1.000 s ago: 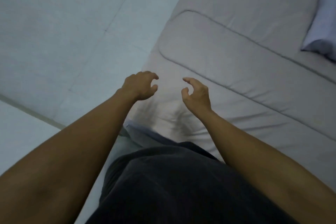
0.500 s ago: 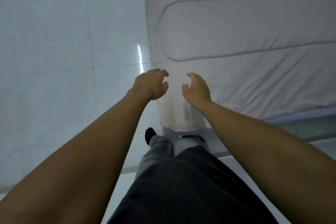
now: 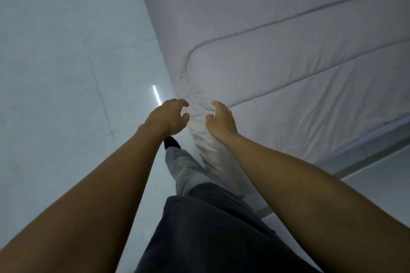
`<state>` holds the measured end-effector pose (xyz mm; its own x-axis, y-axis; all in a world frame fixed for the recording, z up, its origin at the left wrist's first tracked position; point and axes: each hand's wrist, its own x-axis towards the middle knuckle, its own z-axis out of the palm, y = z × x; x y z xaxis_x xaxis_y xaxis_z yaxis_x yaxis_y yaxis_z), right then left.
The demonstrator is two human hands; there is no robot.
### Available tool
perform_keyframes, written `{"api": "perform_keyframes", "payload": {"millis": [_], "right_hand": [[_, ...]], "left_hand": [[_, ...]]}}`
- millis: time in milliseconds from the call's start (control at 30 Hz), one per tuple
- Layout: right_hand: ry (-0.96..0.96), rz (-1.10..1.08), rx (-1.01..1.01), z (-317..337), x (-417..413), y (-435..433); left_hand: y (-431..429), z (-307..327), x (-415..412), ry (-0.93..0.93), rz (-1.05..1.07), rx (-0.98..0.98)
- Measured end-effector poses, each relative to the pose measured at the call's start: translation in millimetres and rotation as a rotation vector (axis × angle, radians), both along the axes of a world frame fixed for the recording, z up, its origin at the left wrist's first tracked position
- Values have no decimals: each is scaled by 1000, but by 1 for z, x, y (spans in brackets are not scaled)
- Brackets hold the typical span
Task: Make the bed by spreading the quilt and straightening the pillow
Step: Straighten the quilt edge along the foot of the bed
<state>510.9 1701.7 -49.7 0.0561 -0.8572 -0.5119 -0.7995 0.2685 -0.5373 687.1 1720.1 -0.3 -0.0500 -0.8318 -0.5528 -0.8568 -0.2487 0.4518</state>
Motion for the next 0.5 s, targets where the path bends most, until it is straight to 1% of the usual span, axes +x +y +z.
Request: {"api": "perform_keyframes", "payload": {"millis": [133,333,500], "right_hand": [[-16,-17,-19,8,56,-60],[-28,-16,-72,39,134,-141],[-33,-84,-122,49,197,-205]], "left_hand": [[-68,15,52,-23,-67,-7],[-155,49,136,25,-105,-44],[-222,49,215,12,-153,-50]]}}
